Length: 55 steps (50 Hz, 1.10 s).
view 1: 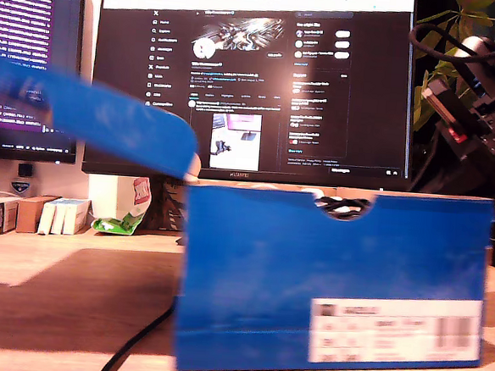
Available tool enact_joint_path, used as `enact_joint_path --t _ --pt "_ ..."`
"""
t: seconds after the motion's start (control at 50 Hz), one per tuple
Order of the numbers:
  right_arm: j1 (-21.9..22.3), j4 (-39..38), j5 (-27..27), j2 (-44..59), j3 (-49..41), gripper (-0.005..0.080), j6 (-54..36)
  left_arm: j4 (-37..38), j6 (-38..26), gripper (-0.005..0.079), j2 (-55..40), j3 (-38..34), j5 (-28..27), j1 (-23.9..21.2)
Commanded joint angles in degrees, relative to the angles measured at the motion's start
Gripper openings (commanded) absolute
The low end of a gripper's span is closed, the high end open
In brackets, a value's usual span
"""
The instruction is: Close the blue shoebox by pushing the lid with your left arm and holding the box in place with your right arm
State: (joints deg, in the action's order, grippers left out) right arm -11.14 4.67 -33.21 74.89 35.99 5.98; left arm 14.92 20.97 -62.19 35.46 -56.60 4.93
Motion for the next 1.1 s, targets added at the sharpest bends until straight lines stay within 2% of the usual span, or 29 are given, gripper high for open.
enact_joint_path --t 0.0,0.16,0.34,0.58,0.72,0.84,0.88,1.08 --pt "-0.85 -0.39 -0.70 0.61 -0.07 -0.0012 -0.02 -1.09 1.60 -0.0019 1.75 1.44 -0.35 -1.90" --pt "-0.85 -1.33 -0.70 0.61 -0.04 -0.0012 -0.07 -5.66 6.25 -0.0019 4.17 4.35 2.64 -8.02" --pt "0.98 -0.98 -0.76 0.59 0.44 -0.0012 -1.44 -14.05 12.39 -0.0019 4.00 5.22 8.72 -17.51" --pt "8.09 2.25 -1.73 0.59 5.29 -0.0012 -3.08 -25.46 15.72 -0.0019 2.84 5.25 17.11 -29.97" --pt "11.72 3.82 -10.21 0.22 10.78 -0.0012 -1.55 -31.76 16.22 -0.0019 0.87 5.27 18.29 -36.30" --pt "12.02 4.66 -15.65 -0.24 15.96 -0.0012 1.03 -33.35 15.98 -0.0019 -0.44 5.27 18.36 -39.23" --pt "12.00 5.29 -17.49 -0.33 17.49 -0.0012 1.57 -32.85 15.98 -0.0019 -0.52 5.27 18.60 -39.52" --pt "11.89 5.90 -26.38 -0.61 21.24 -0.0012 3.34 -24.50 7.65 -0.0019 -0.37 5.27 23.65 -38.80"
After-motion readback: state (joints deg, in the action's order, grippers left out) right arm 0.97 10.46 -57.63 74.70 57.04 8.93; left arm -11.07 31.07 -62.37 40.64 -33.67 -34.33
